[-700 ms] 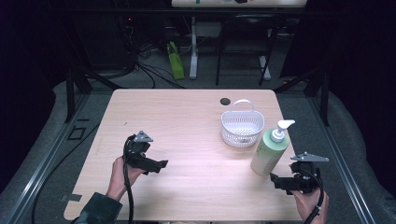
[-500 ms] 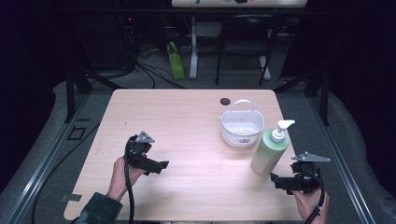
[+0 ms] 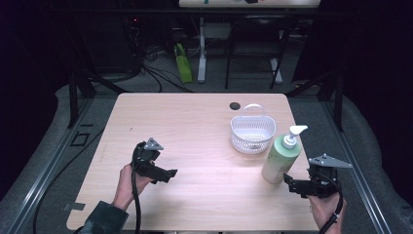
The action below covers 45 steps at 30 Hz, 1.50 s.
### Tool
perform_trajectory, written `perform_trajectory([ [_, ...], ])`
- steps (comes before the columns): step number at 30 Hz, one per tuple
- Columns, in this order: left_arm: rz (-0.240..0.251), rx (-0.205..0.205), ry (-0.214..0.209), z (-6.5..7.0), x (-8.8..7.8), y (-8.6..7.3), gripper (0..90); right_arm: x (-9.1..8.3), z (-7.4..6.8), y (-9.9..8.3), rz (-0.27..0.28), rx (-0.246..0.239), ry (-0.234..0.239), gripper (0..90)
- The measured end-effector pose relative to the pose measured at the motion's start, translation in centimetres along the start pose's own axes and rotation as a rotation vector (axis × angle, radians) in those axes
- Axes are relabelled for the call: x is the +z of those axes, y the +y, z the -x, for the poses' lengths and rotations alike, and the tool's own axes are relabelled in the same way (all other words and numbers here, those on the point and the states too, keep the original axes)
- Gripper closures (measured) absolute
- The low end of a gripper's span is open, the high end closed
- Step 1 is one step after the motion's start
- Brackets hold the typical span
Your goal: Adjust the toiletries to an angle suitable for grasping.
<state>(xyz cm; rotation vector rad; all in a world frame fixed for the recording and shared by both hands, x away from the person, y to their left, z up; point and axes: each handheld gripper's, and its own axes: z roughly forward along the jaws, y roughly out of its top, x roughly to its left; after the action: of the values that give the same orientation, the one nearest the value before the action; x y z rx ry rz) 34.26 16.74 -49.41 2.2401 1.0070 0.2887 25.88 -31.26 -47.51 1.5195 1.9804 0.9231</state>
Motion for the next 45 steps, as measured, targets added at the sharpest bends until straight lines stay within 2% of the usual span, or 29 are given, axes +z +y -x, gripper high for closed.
perform_trajectory([
  [6,0.020,-0.008,0.014,-0.2,-0.3,-0.1,0.0,-0.7,-0.5,0.9,0.042,-0.037,0.001,0.0],
  [11,0.006,-0.001,0.004,0.0,0.0,0.0,0.0,-0.9,-0.6,2.0,0.077,-0.050,-0.007,0.0],
  [13,0.004,0.002,0.004,0.1,0.1,0.1,0.0,-0.9,-0.7,2.3,0.092,-0.047,0.010,0.0],
  [18,0.005,0.002,0.002,0.1,0.2,0.1,0.0,-1.1,-1.1,2.9,0.126,-0.073,0.016,0.0],
  [22,0.008,-0.001,0.001,0.0,0.1,-0.1,0.0,-1.1,-1.3,3.4,0.153,-0.070,0.031,0.0],
  [27,0.005,0.006,-0.005,0.3,0.2,0.0,0.0,-0.8,-1.6,4.3,0.175,-0.081,0.025,0.0],
  [30,0.008,0.009,0.001,0.3,0.2,0.0,0.0,-0.7,-1.8,4.7,0.191,-0.090,0.042,0.0],
  [34,0.003,0.009,-0.011,0.2,0.1,0.0,0.0,-0.8,-1.9,5.2,0.226,-0.099,0.065,0.0],
  [36,0.004,0.010,-0.013,0.2,0.2,0.1,0.0,-0.7,-1.8,5.4,0.241,-0.088,0.071,0.0],
  [41,-0.001,0.016,-0.025,0.2,0.3,0.1,0.0,-0.1,-2.0,5.8,0.245,-0.088,0.066,0.0],
  [45,-0.009,0.015,-0.034,0.0,0.3,0.1,0.0,0.2,-2.2,6.3,0.257,-0.094,0.095,0.0],
])
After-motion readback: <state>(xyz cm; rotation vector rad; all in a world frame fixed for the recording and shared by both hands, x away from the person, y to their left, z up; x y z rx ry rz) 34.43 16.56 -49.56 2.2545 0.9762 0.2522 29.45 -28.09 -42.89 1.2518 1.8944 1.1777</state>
